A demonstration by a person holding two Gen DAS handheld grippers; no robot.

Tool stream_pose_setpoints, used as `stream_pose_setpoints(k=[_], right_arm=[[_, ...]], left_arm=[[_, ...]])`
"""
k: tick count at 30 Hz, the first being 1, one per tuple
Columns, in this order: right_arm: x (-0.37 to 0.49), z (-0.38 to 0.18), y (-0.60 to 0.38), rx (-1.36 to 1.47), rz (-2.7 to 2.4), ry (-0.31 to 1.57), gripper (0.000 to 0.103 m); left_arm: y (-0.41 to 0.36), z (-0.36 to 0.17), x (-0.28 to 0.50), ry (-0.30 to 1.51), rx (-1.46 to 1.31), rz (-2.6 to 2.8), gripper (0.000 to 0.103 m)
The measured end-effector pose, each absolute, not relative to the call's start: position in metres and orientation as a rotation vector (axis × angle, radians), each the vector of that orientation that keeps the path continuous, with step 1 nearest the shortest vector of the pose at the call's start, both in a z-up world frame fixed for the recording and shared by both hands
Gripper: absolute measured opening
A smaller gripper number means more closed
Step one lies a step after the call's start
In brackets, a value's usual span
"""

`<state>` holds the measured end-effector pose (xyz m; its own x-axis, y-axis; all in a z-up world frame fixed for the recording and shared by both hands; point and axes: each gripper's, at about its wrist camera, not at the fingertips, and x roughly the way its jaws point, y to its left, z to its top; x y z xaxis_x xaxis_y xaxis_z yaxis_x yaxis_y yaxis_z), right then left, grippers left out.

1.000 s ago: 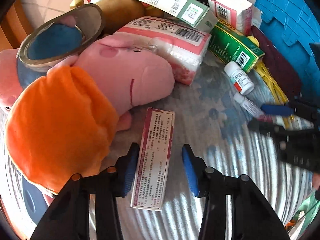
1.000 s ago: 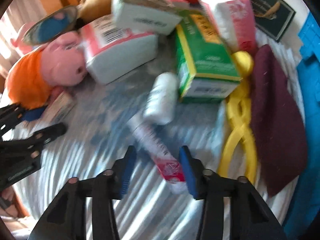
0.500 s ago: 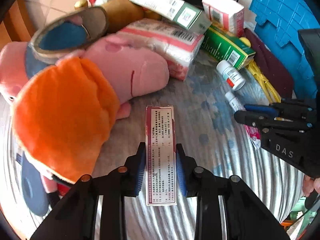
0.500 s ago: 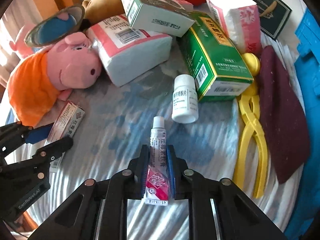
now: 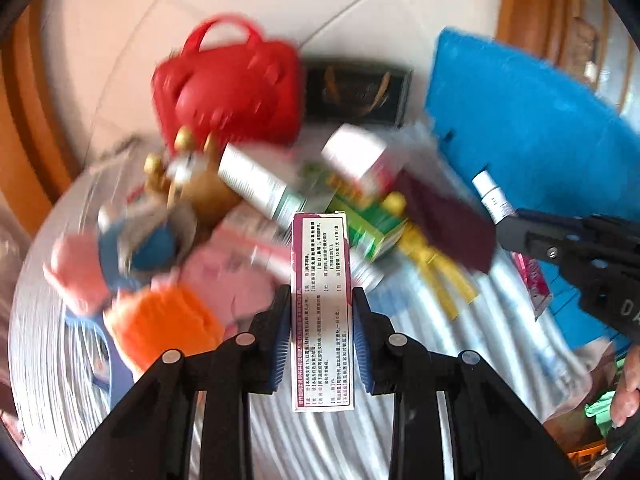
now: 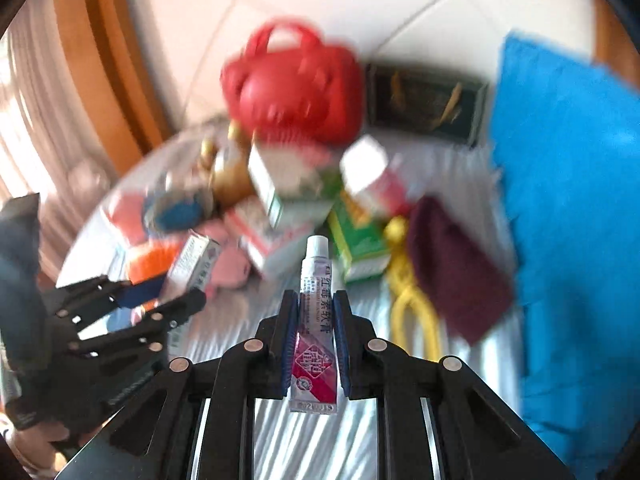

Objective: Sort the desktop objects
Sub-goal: 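Carry the leaflet and tube to the blue crate and release them inside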

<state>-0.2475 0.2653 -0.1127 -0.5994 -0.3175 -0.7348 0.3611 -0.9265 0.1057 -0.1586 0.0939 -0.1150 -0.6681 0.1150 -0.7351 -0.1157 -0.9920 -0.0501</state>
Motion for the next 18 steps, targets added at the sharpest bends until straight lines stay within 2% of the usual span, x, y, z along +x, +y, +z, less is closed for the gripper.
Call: stream_pose_setpoints(k=[9,18], right_arm=[[-0.197,-0.007,0.349,0.835,-2.819,0.000,0.017],[-0.165,0.040,0.456,0.712,-3.107,-0.075,0.018]], left_arm=[[0.178,-0.020,-0.156,0.077,-0.850,2.677,0.028],[0.293,0.048,-0.151,0.184,-0.624,2.533,0.028]])
